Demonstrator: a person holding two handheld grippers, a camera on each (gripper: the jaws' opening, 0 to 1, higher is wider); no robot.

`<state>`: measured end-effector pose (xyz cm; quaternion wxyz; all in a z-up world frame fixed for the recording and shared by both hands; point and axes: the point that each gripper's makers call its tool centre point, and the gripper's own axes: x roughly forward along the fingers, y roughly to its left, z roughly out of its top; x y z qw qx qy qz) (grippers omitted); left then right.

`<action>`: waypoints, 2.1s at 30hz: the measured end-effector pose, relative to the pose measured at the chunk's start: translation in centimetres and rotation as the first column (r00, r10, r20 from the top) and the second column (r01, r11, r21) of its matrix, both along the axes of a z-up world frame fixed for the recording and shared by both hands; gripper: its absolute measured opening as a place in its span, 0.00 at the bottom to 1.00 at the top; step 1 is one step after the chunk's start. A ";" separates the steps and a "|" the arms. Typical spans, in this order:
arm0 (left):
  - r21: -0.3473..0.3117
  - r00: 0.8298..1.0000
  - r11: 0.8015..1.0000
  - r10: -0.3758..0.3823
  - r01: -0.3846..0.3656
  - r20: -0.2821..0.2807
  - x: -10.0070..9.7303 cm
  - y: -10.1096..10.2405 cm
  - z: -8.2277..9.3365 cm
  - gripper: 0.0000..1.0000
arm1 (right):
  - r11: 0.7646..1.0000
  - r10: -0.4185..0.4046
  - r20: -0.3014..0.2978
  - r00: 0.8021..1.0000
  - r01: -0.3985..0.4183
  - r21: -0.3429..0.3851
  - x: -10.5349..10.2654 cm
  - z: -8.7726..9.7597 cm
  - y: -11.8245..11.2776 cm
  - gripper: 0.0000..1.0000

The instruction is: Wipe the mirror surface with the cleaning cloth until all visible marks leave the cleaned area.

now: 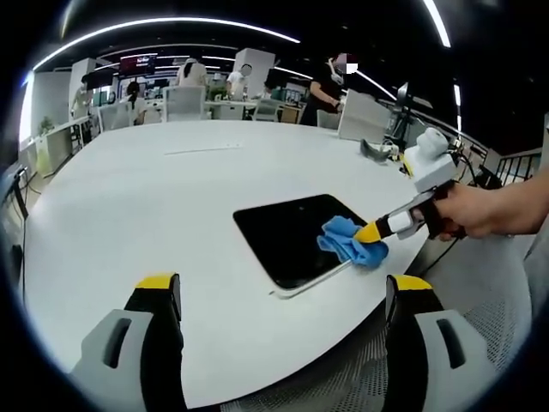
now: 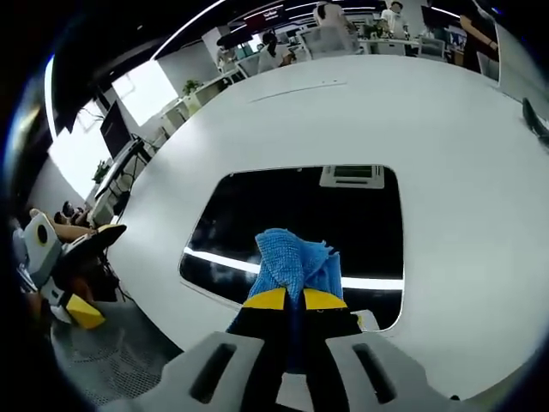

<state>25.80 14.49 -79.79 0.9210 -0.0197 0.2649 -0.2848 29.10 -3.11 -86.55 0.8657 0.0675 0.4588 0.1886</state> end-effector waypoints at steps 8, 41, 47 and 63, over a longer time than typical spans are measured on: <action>0.001 1.000 1.000 0.000 0.000 -0.001 0.0 0.0 0.0 0.99 | 1.000 -0.016 0.001 1.000 0.016 -0.005 0.2 0.0 -1.5 0.00; 0.001 1.000 1.000 -0.002 0.002 -0.008 0.0 0.0 -0.2 0.99 | 0.998 -0.070 -0.010 0.997 0.070 0.001 0.2 0.0 -5.2 0.00; 0.002 1.000 1.000 -0.005 0.005 -0.009 0.0 0.0 -0.2 0.99 | 0.996 -0.086 -0.015 0.996 0.086 -0.002 1.4 0.0 -5.1 0.00; 0.003 1.000 1.000 0.011 -0.011 -0.005 0.2 0.3 -0.2 0.99 | 0.997 -0.073 0.002 0.997 0.073 -0.036 5.6 0.0 -4.9 0.00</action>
